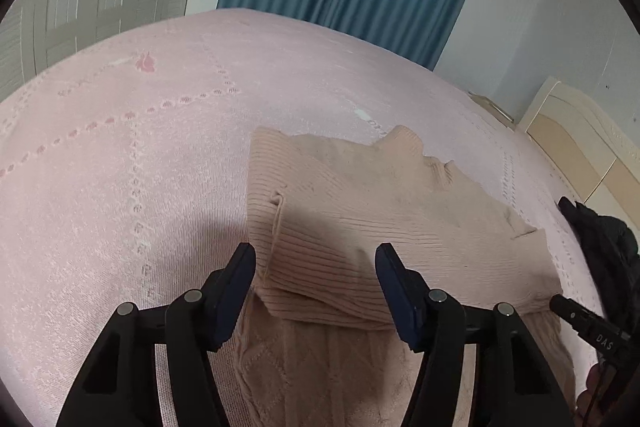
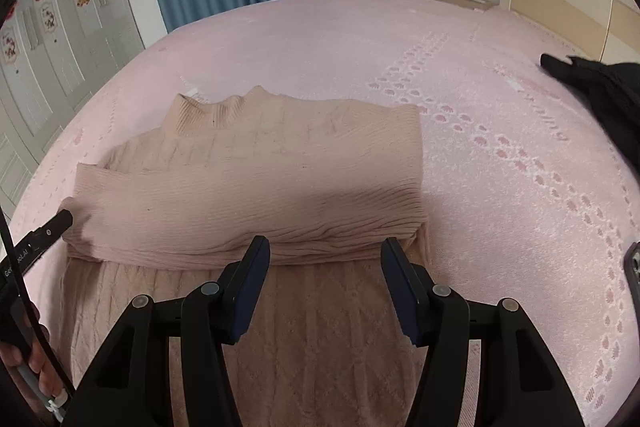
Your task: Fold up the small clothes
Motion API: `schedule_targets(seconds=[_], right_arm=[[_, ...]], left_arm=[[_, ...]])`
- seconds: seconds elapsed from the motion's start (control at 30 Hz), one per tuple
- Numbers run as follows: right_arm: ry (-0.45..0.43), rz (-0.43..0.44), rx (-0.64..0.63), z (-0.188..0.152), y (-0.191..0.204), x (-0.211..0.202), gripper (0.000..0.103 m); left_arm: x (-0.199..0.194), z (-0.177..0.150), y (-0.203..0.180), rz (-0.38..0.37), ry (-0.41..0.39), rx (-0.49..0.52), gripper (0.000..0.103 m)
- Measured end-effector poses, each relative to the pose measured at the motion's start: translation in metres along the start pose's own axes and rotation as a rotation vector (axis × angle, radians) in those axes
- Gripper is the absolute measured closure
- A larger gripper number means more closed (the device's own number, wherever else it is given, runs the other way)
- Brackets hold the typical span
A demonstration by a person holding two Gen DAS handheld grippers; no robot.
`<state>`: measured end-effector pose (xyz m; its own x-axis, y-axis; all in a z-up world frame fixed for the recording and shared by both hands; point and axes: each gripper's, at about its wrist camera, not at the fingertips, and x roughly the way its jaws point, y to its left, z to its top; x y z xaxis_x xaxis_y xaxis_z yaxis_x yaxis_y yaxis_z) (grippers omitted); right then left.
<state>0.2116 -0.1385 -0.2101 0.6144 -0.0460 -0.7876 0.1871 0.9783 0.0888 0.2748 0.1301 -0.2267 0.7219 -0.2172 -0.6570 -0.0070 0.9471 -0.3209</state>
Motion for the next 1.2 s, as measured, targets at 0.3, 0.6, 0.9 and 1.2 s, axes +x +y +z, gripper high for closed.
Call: schedule_targets(seconds=[0.3,0.6,0.9,1.2], right_arm=[[0.033,-0.031,-0.010,0.003,-0.006,0.011,0.045],[0.029,-0.027,0.010,0.006,-0.014,0.014,0.045],[0.067,-0.071,0.017,0.007,-0.010,0.027,0.045],[0.061,-0.090,-0.007,0.005,-0.006,0.026,0.045]], left_arm=[[-0.001,-0.003,-0.010,0.014,0.002,0.043,0.069],[0.006,-0.003,-0.006,0.066,0.037,0.033,0.059],[-0.004,0.007,0.011,-0.047,0.051,-0.082,0.091],[-0.009,0.013,0.042,0.004,0.006,-0.298,0.091]])
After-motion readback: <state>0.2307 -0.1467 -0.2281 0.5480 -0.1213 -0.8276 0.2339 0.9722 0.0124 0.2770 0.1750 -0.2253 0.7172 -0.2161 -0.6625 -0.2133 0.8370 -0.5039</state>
